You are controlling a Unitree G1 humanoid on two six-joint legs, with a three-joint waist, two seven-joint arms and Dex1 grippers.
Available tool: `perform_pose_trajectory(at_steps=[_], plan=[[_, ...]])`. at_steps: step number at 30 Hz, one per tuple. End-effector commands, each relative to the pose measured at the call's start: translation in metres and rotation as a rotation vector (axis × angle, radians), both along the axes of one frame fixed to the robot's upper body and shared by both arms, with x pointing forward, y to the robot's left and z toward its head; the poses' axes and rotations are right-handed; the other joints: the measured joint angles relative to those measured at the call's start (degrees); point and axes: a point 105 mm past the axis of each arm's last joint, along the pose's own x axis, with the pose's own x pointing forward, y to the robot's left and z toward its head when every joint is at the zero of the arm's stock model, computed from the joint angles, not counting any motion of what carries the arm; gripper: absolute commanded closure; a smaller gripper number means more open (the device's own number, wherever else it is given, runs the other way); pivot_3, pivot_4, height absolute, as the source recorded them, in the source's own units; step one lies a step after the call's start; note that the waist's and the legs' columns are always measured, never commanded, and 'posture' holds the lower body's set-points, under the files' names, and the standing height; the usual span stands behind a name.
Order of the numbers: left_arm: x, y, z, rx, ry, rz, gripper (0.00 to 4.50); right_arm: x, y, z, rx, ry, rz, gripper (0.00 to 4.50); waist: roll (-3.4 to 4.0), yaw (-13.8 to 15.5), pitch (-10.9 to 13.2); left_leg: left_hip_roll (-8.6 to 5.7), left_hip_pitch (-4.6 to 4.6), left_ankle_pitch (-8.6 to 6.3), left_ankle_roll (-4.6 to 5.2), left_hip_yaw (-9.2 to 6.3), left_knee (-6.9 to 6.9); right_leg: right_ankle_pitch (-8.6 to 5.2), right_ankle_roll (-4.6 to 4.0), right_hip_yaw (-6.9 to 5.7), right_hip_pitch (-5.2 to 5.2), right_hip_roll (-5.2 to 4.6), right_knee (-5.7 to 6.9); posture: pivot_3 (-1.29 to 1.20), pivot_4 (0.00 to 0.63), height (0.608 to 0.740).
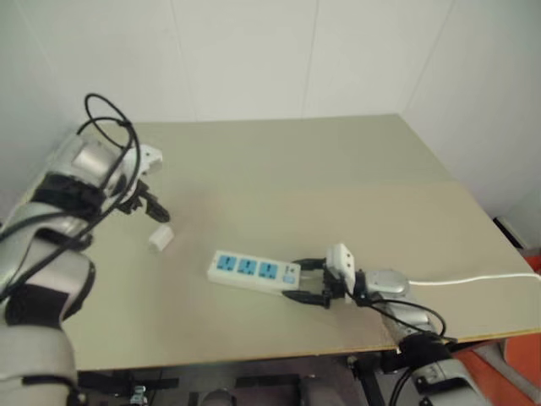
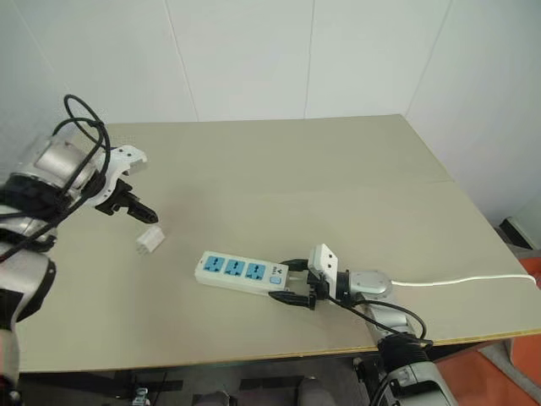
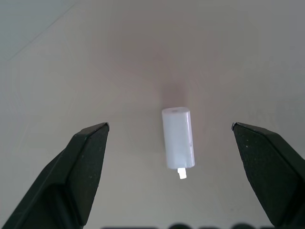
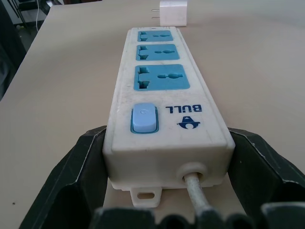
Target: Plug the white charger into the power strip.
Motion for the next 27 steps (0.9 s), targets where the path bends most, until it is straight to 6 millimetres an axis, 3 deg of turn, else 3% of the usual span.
perform_pose_trajectory(at_steps=[1, 12, 27], plan=[[0.005, 0.004, 0.007, 0.027, -0.013, -0.019, 0.00, -0.006, 0.008, -0.006, -0.008, 0.007, 0.019, 1.07, 0.00, -0.05, 0.00, 0.00, 0.00, 0.00, 0.00, 0.00, 0.00, 0.00, 0.00, 0.01, -0.01, 0.00, 0.00, 0.00, 0.150, 0.740], [0.007, 0.001, -0.023, 0.041, 0.069, -0.013, 0.00, -0.005, 0.008, -0.006, -0.012, -0.009, -0.015, 1.07, -0.03, -0.06, 0.00, 0.00, 0.00, 0.00, 0.00, -0.01, 0.00, 0.00, 0.00, 0.01, 0.00, 0.00, 0.03, 0.00, 0.150, 0.740], [0.006, 0.001, -0.045, 0.058, 0.111, 0.020, 0.00, -0.004, 0.014, -0.007, -0.023, -0.002, -0.012, 1.07, -0.05, -0.14, 0.00, 0.00, 0.01, 0.00, 0.00, -0.01, 0.01, 0.00, 0.00, 0.01, 0.01, 0.00, 0.06, 0.00, 0.150, 0.740]])
